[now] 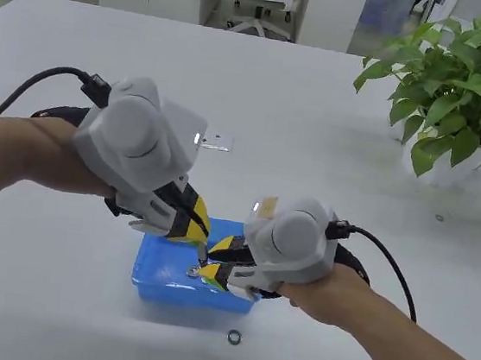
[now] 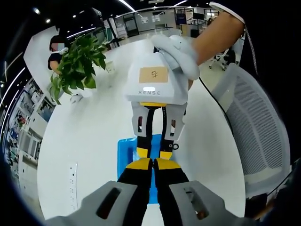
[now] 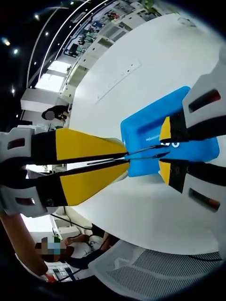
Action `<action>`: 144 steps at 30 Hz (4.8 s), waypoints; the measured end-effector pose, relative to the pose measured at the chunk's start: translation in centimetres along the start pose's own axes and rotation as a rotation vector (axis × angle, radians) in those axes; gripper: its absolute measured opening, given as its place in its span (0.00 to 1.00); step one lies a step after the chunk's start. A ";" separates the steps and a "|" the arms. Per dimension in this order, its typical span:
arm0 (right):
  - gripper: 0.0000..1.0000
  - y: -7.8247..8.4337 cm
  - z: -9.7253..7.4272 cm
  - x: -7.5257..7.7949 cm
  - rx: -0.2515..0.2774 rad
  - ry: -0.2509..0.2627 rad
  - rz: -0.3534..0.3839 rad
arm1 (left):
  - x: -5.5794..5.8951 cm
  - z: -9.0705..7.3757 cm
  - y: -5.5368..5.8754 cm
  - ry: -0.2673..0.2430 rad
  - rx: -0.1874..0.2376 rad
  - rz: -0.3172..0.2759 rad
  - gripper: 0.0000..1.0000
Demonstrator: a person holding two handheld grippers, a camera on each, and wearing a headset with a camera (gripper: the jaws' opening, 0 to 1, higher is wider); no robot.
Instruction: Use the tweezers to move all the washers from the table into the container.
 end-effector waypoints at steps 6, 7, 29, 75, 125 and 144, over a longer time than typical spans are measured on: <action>0.14 -0.5 -0.3 -0.7 0.018 -0.007 -0.013 | 0.7 -0.5 -0.5 0.002 0.004 0.008 0.06; 0.14 -0.5 -0.4 -0.8 0.019 -0.008 -0.014 | 0.8 -0.6 -0.6 0.002 0.004 0.010 0.06; 0.11 1.3 -1.9 -3.7 0.004 0.009 -0.010 | 3.6 0.4 -2.6 0.046 0.021 0.049 0.06; 0.12 6.9 -1.0 -5.7 -0.058 0.010 0.073 | 6.2 5.6 -1.9 0.152 0.024 0.044 0.06; 0.09 5.3 -2.5 -5.8 -0.041 0.046 0.086 | 5.4 4.1 -2.8 0.136 0.037 0.042 0.06; 0.09 1.7 -3.6 -4.6 -0.014 0.083 0.023 | 3.7 0.5 -3.9 0.063 0.052 0.060 0.06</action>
Point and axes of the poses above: the centre of the closed fingertips' face, and the gripper's own axes: z roughly forward along the fingers, x roughly to its right, y roughly out of its underside, the point moved 5 cm from there along -z, roughly backward along the fingers, and after that the axes turned 8 degrees about -y, right-handed, at the moved point
